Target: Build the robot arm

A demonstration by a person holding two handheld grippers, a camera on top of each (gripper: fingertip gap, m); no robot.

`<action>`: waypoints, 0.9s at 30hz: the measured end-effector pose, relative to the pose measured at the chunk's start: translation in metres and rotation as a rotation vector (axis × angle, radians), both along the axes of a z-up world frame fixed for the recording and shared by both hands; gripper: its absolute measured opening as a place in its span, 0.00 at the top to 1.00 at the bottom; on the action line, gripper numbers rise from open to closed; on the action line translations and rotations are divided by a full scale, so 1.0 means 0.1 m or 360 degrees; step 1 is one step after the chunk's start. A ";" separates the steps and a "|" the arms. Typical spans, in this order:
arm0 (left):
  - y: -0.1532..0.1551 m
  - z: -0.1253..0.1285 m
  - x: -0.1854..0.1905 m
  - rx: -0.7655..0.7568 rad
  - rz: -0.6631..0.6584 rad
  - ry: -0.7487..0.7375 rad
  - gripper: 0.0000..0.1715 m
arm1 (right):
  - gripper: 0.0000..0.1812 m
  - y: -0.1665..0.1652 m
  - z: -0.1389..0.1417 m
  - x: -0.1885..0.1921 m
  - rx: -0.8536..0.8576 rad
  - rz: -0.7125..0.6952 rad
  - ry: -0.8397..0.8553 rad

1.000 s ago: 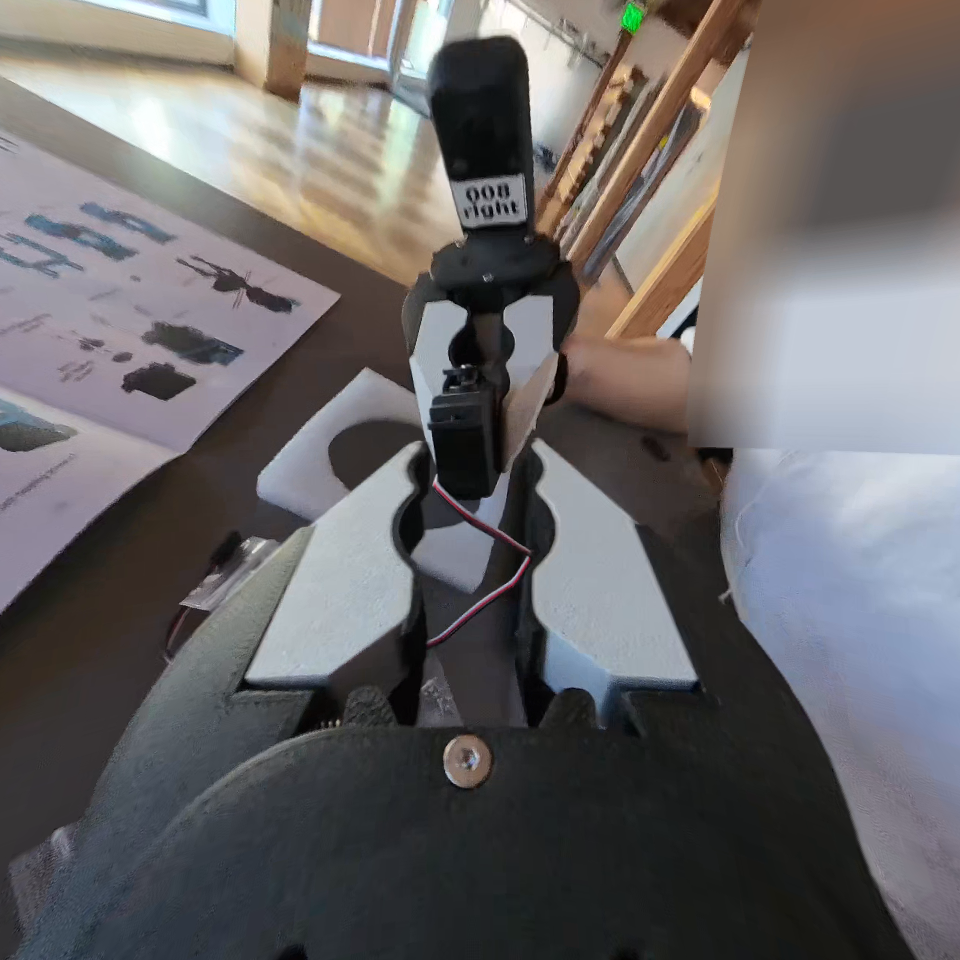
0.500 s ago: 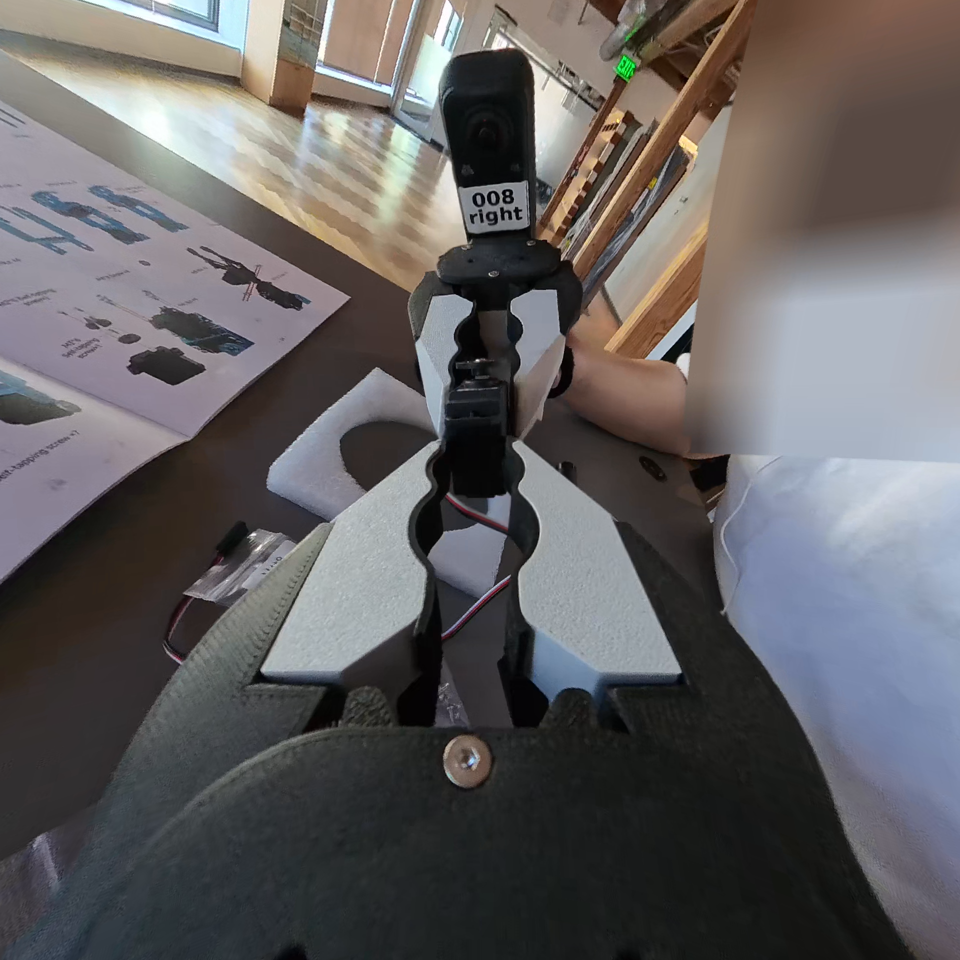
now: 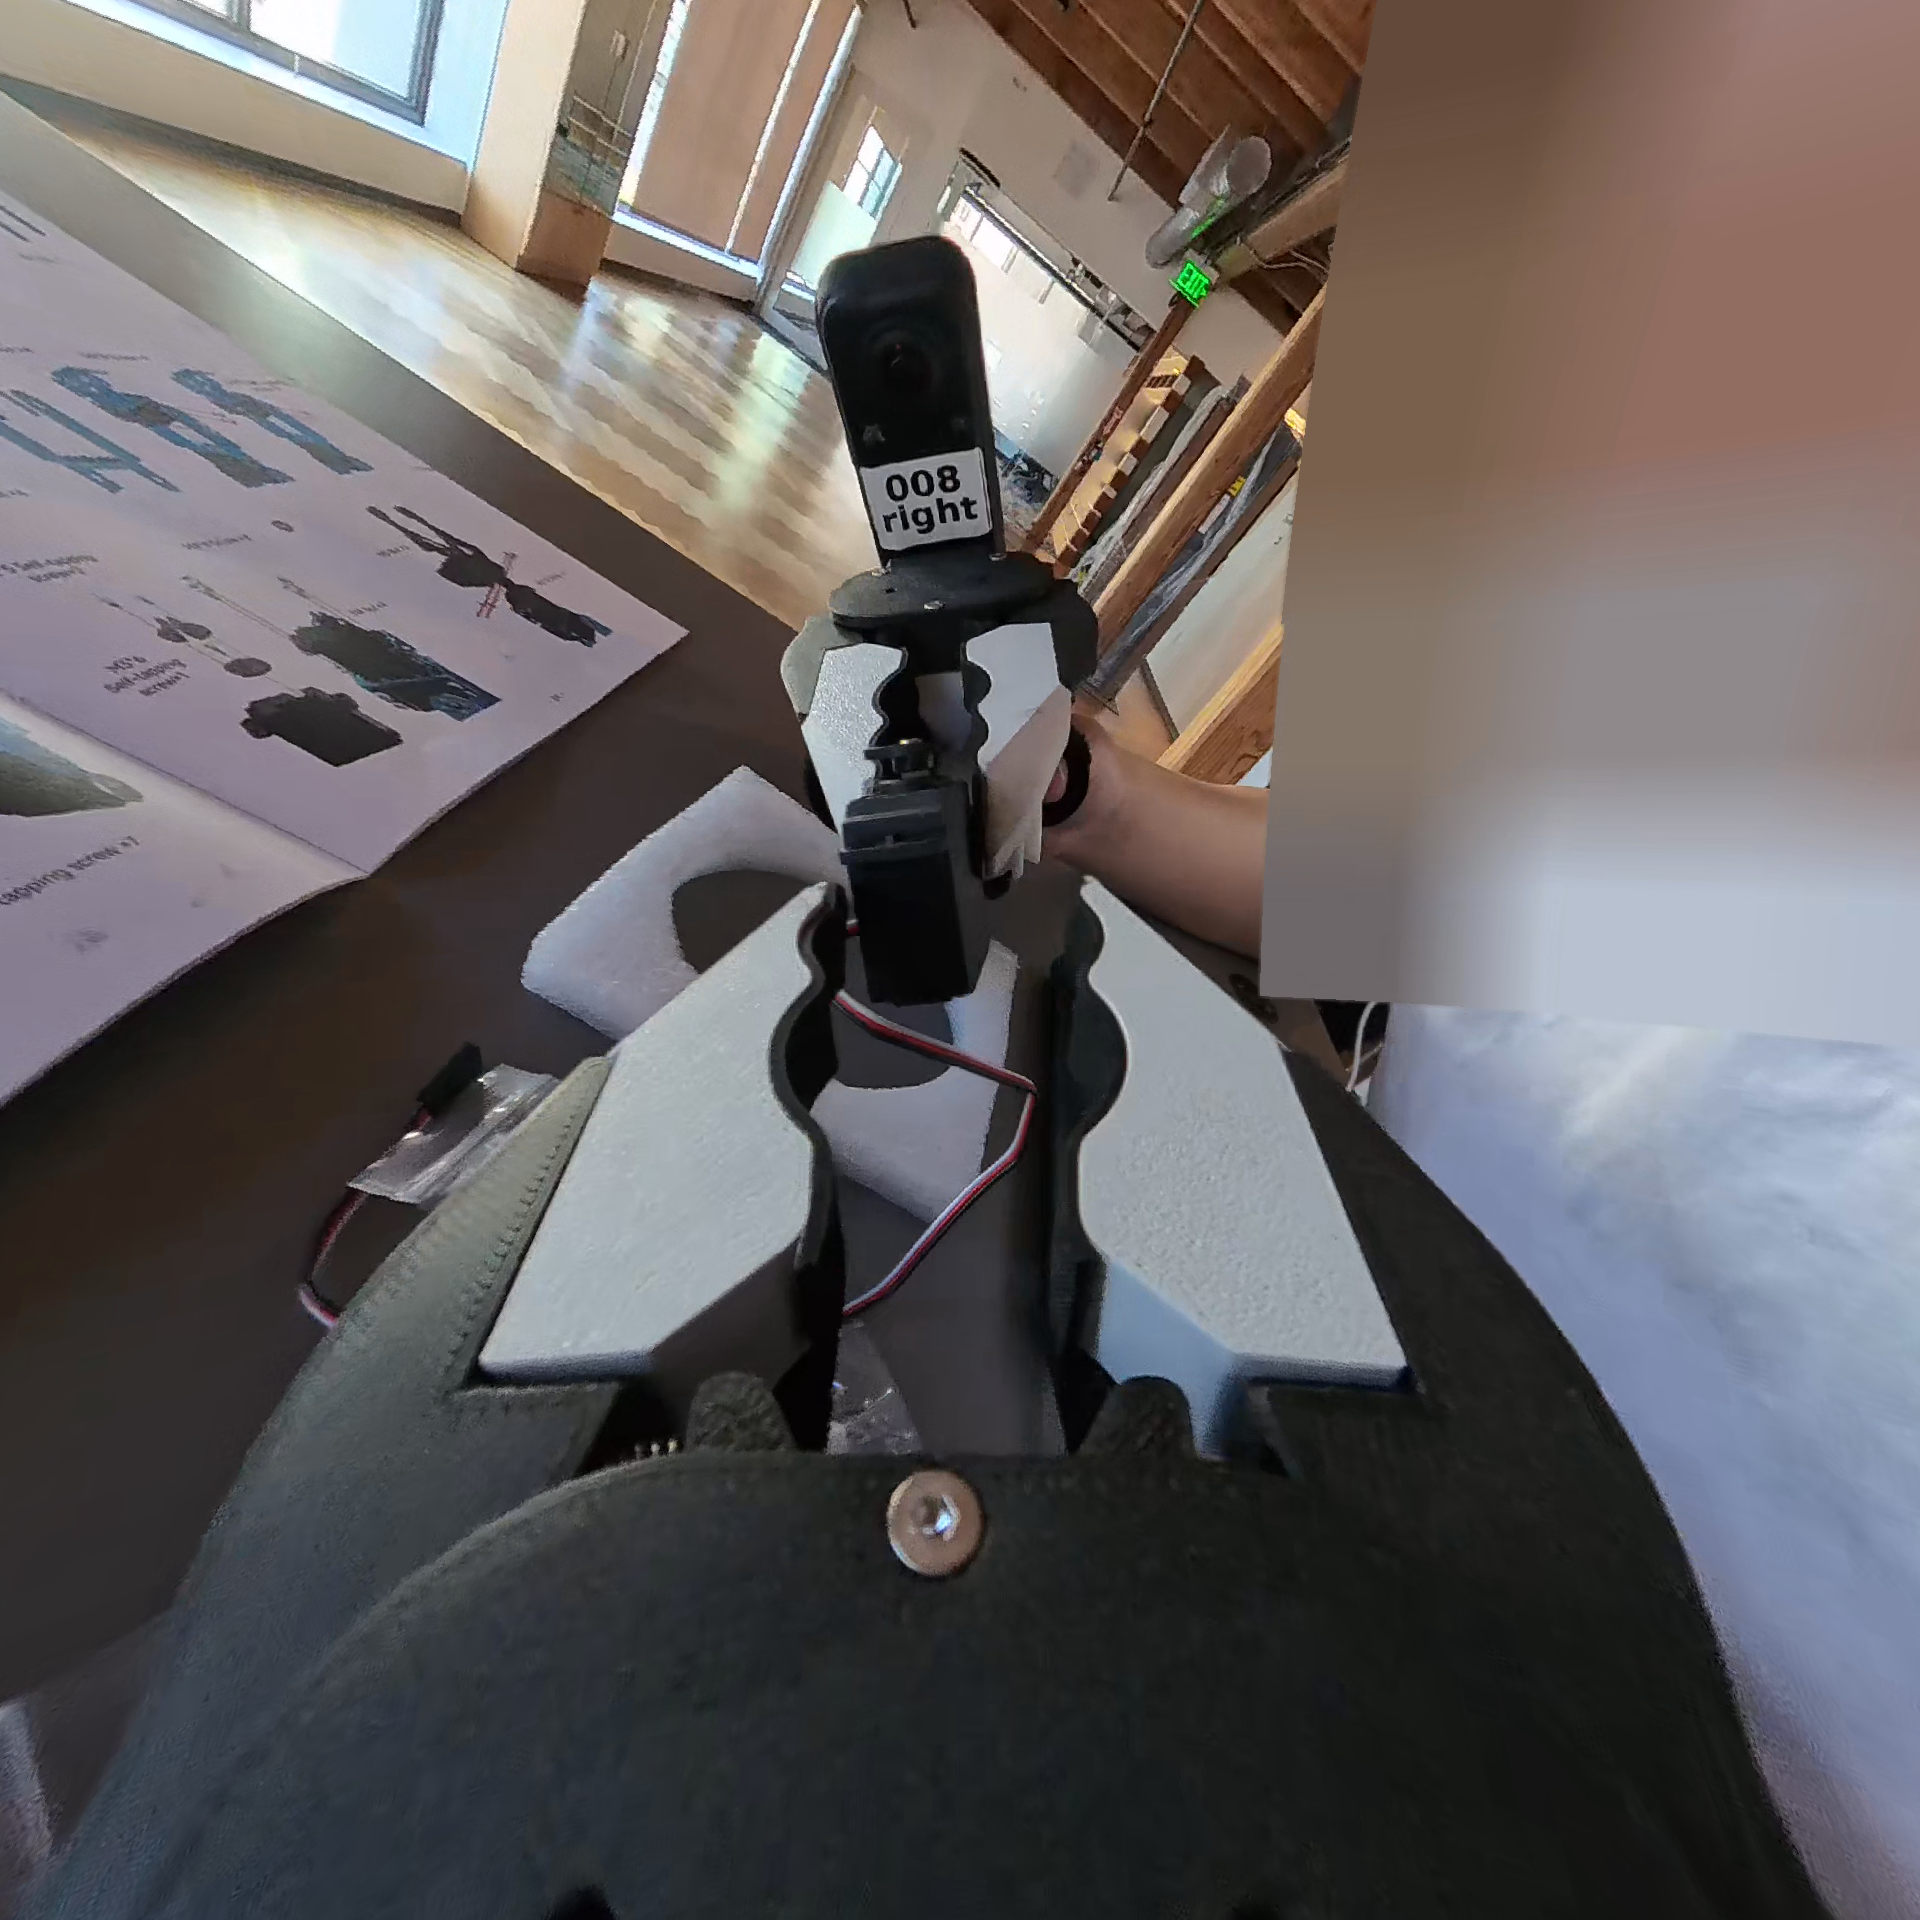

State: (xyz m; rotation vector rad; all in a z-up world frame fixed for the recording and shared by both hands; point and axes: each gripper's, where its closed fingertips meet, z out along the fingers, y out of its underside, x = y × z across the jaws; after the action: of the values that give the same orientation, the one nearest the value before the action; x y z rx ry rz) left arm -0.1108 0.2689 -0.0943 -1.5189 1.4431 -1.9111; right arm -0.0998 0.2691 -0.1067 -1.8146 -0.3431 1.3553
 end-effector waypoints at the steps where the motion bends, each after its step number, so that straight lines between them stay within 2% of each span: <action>1: 0.01 0.00 0.00 0.0001 0.0008 0.0000 0.77 | 0.89 0.00 0.01 0.00 -0.0001 0.0002 0.0011; 7: 0.02 -0.12 0.02 0.0107 0.0037 0.0109 0.79 | 0.89 0.03 0.02 0.00 0.0019 -0.0021 0.0019; 9: -0.01 -0.14 0.02 0.0129 0.0018 0.0127 0.87 | 0.89 0.03 0.02 -0.01 0.0010 -0.0022 0.0034; 11: -0.01 -0.15 0.02 0.0119 0.0014 0.0144 0.87 | 0.89 0.04 0.02 0.00 0.0003 -0.0028 0.0041; 20: 0.01 -0.10 0.01 -0.0079 -0.0009 0.0141 0.88 | 0.86 0.04 0.08 -0.01 0.0032 0.0009 0.0115; 22: 0.07 -0.09 0.00 -0.0163 0.0020 0.0136 0.88 | 0.83 0.06 0.11 0.03 0.0078 -0.0036 0.0108; 27: 0.24 -0.04 -0.03 -0.0399 0.0085 0.0092 0.88 | 0.83 0.16 0.19 0.25 0.0199 -0.0239 0.0061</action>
State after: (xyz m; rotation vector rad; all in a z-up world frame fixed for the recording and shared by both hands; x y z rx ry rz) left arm -0.1136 0.2934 -0.0978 -1.7160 1.2078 -2.0953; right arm -0.0743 0.2846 -0.0875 -1.6745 -0.2597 1.2355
